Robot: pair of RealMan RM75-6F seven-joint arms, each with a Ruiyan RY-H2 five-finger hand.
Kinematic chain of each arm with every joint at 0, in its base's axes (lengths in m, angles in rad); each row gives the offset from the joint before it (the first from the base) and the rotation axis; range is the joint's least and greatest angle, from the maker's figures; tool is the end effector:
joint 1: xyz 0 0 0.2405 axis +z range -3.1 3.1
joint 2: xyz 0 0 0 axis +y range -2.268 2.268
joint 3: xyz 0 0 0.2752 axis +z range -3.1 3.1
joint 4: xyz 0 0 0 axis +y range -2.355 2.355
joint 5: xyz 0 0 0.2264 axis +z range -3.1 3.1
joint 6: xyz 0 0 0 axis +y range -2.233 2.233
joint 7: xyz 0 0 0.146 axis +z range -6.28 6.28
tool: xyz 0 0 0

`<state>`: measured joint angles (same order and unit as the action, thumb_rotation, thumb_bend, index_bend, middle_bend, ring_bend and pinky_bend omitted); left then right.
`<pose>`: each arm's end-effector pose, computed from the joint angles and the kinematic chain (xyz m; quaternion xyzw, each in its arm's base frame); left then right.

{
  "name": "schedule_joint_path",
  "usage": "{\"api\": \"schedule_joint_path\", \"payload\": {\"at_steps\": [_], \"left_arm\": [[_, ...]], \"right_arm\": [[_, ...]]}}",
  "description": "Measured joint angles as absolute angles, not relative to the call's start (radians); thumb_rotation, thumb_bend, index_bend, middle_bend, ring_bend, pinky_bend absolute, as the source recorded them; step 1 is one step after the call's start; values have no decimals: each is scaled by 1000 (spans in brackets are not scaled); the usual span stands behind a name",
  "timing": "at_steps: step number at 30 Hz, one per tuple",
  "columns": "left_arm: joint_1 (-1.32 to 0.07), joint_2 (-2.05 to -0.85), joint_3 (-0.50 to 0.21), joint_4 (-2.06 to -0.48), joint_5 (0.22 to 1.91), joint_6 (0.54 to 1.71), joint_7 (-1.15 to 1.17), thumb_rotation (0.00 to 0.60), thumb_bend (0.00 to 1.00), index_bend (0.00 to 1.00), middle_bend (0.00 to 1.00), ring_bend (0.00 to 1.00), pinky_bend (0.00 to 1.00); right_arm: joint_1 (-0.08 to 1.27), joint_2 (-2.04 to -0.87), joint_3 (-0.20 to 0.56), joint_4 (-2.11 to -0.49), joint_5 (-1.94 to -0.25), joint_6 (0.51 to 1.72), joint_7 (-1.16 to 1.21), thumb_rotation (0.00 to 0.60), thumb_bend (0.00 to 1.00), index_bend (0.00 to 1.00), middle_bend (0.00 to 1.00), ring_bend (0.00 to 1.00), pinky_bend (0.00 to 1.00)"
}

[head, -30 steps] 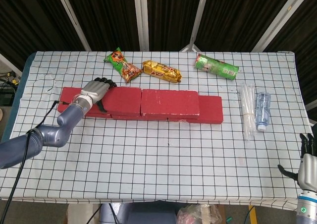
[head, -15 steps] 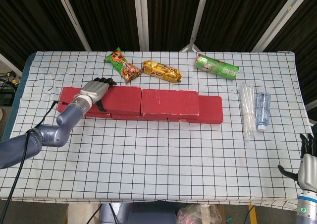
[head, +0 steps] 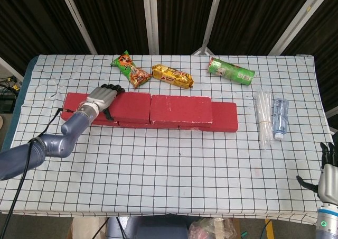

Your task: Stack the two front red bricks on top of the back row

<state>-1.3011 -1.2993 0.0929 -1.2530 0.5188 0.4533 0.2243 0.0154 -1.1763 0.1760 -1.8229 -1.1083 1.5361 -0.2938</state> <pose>-0.1344 0.4925 0.0463 -0.7729 -0.4228 -0.1883 0.4340 -0.3385 -0.1759 0.1509 0.4462 -0.4616 0.3096 0.7014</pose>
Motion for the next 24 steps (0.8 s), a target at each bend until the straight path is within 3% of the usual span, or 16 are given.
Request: {"api": "schedule_joint_path", "payload": {"at_steps": [17,24], "left_arm": [[-1305,-1269,92,-1291,516,463,227,600,0,53,0,0,0],[-1297,-1176,87,-1426,523,547,228,600,0,22,0,0,0]], "right_arm": [[17,-1181,179,-1829,-1096,1538,-304,600,133,72,0,0,0],[19,-1182,168,-1825,-1131,1537,-302,600,134,72,0,0,0]]}}
